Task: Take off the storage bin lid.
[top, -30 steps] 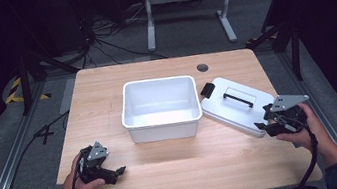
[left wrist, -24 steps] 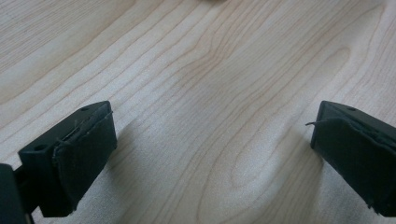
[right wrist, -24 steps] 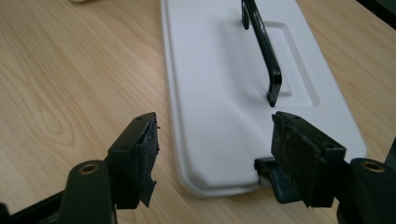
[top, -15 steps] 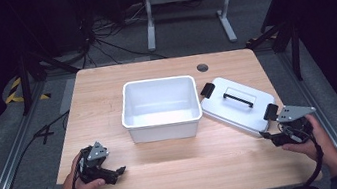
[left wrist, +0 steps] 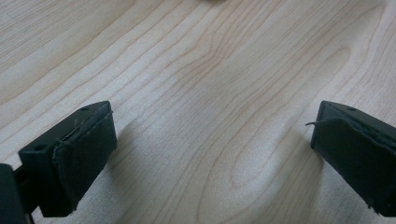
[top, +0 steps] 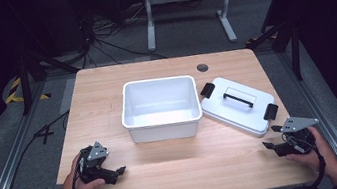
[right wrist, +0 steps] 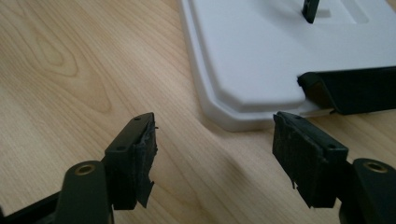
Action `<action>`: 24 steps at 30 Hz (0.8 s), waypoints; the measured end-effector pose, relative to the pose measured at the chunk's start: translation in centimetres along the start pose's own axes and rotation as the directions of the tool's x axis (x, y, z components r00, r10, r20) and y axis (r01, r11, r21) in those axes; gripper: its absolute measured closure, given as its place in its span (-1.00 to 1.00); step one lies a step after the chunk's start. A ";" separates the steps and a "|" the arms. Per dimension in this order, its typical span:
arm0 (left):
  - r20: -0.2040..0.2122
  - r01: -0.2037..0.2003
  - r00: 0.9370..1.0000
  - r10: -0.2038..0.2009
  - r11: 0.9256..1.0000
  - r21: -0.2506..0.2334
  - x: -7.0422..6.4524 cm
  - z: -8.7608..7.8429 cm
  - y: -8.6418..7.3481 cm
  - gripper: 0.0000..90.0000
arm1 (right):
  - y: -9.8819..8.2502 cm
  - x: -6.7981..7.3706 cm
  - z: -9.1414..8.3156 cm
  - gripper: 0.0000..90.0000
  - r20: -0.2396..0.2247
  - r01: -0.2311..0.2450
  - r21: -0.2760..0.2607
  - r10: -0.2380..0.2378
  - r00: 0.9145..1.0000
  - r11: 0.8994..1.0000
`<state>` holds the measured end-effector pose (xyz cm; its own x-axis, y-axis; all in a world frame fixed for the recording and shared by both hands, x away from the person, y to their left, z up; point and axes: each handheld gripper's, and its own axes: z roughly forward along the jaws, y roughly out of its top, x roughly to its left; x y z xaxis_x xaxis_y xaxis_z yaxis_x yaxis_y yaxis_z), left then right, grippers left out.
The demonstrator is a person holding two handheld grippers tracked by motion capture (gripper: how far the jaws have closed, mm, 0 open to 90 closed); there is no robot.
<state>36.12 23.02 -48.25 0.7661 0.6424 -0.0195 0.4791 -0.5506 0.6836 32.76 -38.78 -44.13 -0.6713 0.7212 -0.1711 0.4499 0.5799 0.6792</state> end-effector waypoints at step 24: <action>0.001 0.001 1.000 -0.001 1.000 -0.001 0.0 0.0 0.0 -0.99 | -3.3 -0.1 0.6 -0.46 -0.013 -0.182 -0.072 0.182 0.983 0.981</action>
<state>36.11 23.01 -48.26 0.7661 0.6424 -0.0213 0.4795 -0.5491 0.6845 31.73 -40.55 -46.75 -0.5861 0.8095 -0.0354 0.5214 0.4102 0.7482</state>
